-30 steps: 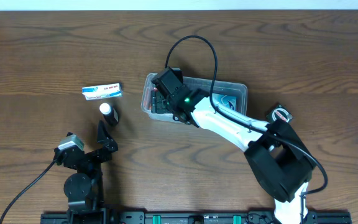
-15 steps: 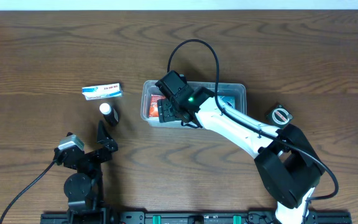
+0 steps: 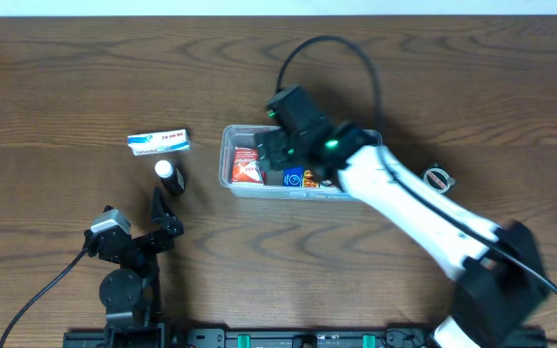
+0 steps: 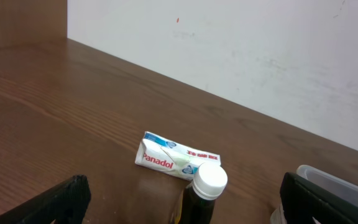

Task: Pack container
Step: 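Move the right gripper over the green Zam-Buk tin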

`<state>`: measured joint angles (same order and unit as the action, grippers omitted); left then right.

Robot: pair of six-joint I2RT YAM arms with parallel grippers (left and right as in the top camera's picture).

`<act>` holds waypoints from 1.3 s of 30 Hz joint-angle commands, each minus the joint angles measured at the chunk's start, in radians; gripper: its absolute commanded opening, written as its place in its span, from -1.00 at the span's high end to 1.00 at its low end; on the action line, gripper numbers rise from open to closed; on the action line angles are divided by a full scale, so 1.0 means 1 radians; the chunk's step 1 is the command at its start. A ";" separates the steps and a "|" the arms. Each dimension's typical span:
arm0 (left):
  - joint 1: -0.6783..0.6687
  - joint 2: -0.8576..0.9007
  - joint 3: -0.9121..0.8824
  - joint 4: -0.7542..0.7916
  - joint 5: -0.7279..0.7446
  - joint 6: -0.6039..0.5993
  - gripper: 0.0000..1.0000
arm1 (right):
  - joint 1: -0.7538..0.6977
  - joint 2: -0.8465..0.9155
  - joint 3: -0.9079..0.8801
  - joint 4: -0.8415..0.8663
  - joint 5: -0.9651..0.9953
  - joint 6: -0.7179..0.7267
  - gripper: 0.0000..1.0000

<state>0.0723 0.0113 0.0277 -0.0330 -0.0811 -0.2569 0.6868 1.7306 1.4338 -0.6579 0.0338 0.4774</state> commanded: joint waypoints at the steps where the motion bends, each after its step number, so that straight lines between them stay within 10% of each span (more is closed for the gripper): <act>1: 0.006 -0.001 -0.024 -0.033 -0.008 0.016 -0.96 | -0.037 -0.093 0.027 -0.054 0.016 -0.042 -0.86; 7: 0.006 -0.001 -0.024 -0.033 -0.008 0.016 -0.96 | -0.110 -0.210 0.027 -0.260 0.070 -0.053 -0.99; 18: 0.006 -0.001 -0.024 -0.033 -0.008 0.016 -0.96 | -0.400 -0.266 0.011 -0.707 0.255 0.363 -0.99; 39: 0.006 -0.001 -0.024 -0.033 -0.008 0.016 -0.96 | -0.649 -0.264 -0.438 -0.164 0.175 0.389 -0.93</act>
<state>0.0723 0.0113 0.0277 -0.0330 -0.0811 -0.2569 0.0433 1.4761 1.0508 -0.8566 0.2180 0.8474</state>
